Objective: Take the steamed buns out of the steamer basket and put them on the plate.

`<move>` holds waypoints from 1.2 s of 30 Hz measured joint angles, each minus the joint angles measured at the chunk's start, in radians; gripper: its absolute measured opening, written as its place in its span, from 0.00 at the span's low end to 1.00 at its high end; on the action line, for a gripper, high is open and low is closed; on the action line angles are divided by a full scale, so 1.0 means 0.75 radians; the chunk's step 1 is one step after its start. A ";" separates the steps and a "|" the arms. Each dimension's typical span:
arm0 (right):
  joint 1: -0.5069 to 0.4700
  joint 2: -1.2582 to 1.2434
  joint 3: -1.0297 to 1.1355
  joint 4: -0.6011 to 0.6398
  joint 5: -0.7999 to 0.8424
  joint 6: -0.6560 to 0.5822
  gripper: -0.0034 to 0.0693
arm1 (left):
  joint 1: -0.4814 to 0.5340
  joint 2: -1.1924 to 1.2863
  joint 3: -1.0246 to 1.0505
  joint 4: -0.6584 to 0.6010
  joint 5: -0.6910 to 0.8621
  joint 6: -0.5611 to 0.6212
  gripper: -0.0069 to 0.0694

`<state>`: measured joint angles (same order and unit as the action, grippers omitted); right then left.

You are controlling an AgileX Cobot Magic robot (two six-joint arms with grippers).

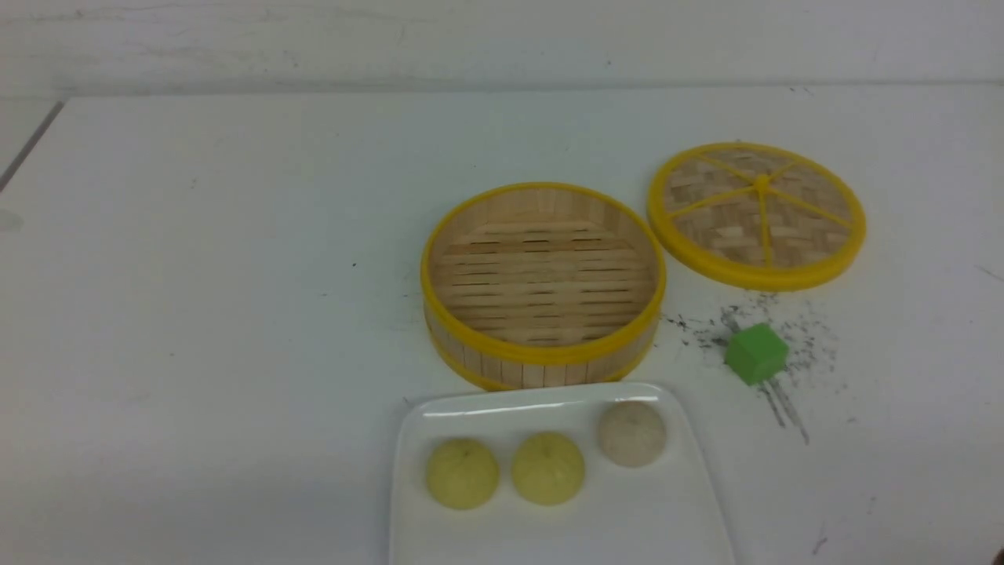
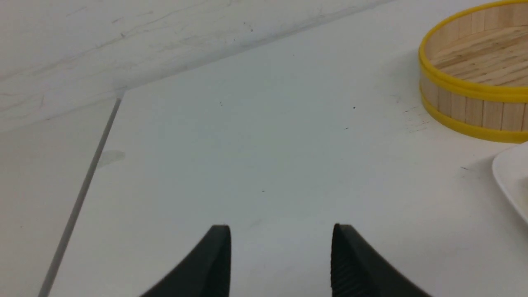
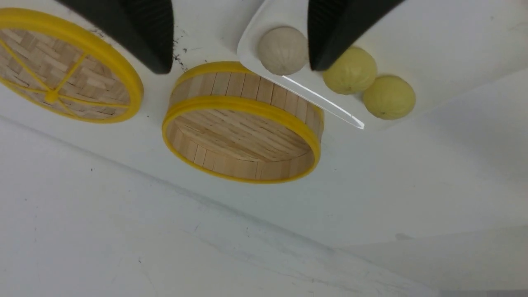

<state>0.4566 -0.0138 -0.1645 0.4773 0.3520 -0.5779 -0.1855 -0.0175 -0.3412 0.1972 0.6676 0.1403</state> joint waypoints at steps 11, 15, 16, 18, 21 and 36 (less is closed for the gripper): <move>0.000 0.000 0.000 -0.021 0.012 -0.031 0.65 | 0.000 0.000 0.000 0.034 0.007 0.000 0.56; -0.007 0.000 0.000 -0.043 0.119 -0.031 0.65 | 0.000 0.000 0.000 0.036 0.007 0.000 0.56; -0.018 0.000 0.003 -0.058 0.172 -0.031 0.65 | 0.000 0.000 0.000 0.036 0.007 0.000 0.56; -0.043 0.000 0.027 -0.090 0.227 -0.036 0.65 | 0.000 0.000 0.000 0.036 0.007 0.000 0.56; -0.094 0.000 0.111 -0.142 0.240 -0.040 0.65 | 0.000 0.000 0.000 0.038 0.008 0.000 0.56; -0.625 0.000 0.242 -0.208 0.101 0.071 0.65 | 0.000 0.000 0.000 0.054 0.018 0.000 0.56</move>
<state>-0.0124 -0.0138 0.0169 0.3215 0.4278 -0.5245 -0.1855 -0.0175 -0.3412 0.2377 0.6808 0.1403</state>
